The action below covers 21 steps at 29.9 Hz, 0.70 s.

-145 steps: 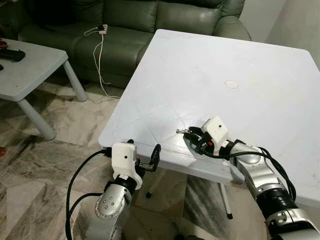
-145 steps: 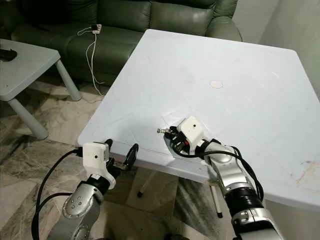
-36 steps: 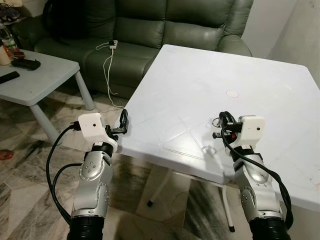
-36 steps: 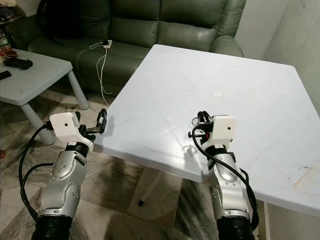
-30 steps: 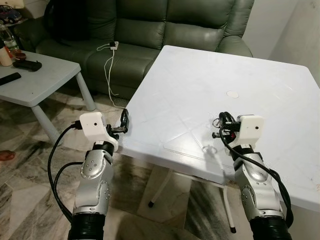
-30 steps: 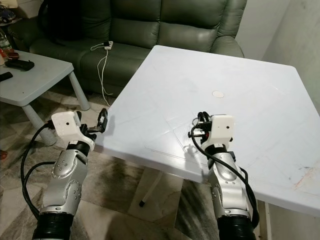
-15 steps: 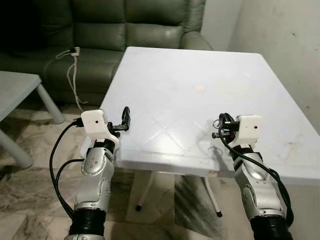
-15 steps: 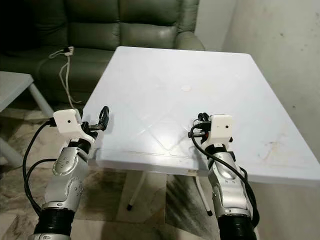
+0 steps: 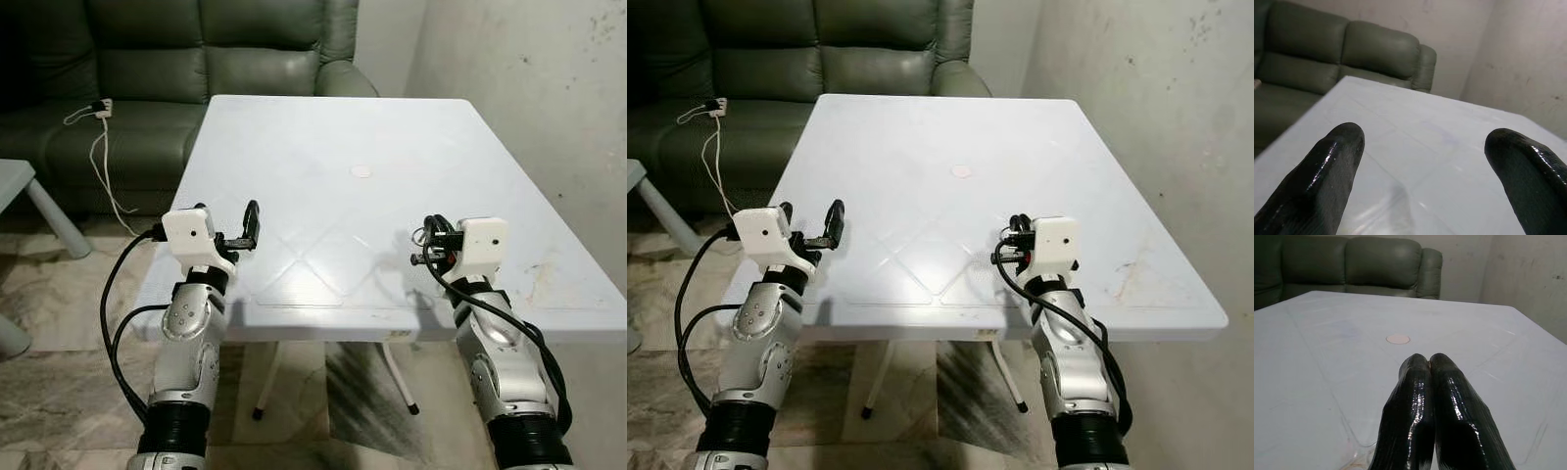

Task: Hang keys on a hook

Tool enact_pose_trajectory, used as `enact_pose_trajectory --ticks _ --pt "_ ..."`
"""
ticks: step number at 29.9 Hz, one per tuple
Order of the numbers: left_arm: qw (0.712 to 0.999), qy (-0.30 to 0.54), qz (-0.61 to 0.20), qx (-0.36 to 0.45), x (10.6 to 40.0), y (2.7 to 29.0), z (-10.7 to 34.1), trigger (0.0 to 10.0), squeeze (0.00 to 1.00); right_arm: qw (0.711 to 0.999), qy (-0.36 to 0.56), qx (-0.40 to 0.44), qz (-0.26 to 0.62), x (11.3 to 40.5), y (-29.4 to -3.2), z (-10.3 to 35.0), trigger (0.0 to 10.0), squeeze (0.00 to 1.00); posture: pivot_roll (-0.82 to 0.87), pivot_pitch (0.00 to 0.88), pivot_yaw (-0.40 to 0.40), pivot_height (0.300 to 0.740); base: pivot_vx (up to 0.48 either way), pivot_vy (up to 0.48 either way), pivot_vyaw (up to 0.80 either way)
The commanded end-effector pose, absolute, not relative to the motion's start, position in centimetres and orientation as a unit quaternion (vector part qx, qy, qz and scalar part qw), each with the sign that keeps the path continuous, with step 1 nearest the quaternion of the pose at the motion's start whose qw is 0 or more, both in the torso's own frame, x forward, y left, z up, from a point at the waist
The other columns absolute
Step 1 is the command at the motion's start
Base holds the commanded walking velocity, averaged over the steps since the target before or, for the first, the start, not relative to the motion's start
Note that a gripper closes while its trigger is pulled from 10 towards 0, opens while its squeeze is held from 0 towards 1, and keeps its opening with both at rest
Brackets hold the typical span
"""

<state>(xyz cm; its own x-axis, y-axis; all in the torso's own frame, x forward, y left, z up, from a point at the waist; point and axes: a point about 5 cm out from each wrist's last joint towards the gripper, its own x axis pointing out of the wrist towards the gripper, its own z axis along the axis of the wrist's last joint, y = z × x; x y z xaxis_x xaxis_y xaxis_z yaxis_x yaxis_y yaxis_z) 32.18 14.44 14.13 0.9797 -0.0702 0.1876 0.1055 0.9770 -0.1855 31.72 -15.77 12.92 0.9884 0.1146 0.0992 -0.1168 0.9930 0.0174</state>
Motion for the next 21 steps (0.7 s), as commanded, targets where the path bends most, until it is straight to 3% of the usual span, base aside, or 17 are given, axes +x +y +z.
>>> enact_pose_trajectory --ticks 1,21 --pt "0.990 -0.092 -0.044 -0.099 32.39 14.36 14.38 10.0 0.00 0.997 -0.049 0.006 0.061 31.93 -15.82 13.13 10.0 0.00 -0.02 0.000 -0.041 0.740 0.000 0.000 -0.77" --pt "0.992 -0.093 -0.039 -0.075 32.30 14.40 14.07 10.0 0.00 0.996 -0.042 -0.004 0.075 31.87 -15.67 12.92 10.0 0.00 -0.01 0.000 -0.049 0.740 0.000 0.000 -0.77"
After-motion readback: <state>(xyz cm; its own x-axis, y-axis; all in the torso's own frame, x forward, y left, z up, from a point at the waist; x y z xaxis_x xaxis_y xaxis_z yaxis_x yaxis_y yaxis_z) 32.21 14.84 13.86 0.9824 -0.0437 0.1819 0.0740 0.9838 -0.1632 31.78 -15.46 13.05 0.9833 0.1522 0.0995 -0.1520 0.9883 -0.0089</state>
